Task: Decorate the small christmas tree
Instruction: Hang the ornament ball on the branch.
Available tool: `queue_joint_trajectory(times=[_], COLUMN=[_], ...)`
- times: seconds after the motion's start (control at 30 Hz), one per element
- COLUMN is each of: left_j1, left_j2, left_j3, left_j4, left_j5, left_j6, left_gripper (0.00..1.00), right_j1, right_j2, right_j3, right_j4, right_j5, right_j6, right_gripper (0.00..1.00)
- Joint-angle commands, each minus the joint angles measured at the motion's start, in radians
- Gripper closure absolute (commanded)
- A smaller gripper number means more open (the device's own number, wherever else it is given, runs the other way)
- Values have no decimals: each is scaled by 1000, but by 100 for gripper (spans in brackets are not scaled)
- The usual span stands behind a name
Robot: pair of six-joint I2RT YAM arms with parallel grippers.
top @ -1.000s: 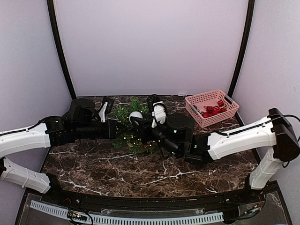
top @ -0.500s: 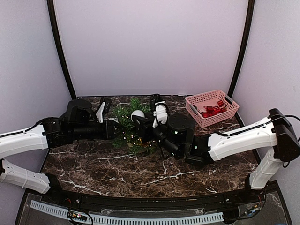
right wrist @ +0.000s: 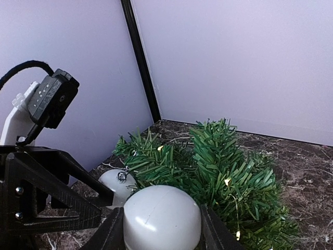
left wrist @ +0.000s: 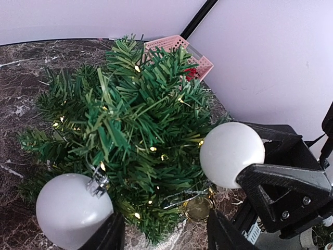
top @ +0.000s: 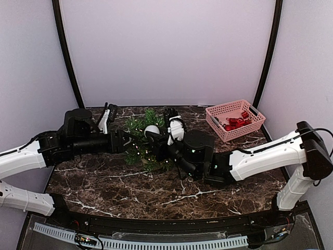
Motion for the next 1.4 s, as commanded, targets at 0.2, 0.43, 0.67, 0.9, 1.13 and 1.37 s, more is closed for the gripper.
queue_joint_trajectory(times=[0.2,0.43,0.67,0.9,1.13,1.37], left_j1=[6,6,5,3,-8,-8], left_j2=[21,71,88,99,69,44], left_j3=[49,96,104,111,109,96], left_j4=[-12,-22,-21,-24,-11,-74], left_j5=[25,30,49,55,47,-15], left_j6=[101,154,167,192,229,181], left_gripper=[37,43,56,57,62,72], right_j1=[14,15,14,14,15,14], right_j2=[9,12,14,13,4,1], right_j3=[22,27,30,26,17,17], right_j4=[55,49,46,51,60,61], right_j5=[19,12,10,11,15,16], right_j6=[-15,-10,-8,-5,-4,-2], right_gripper=[56,56,56,56,57,57])
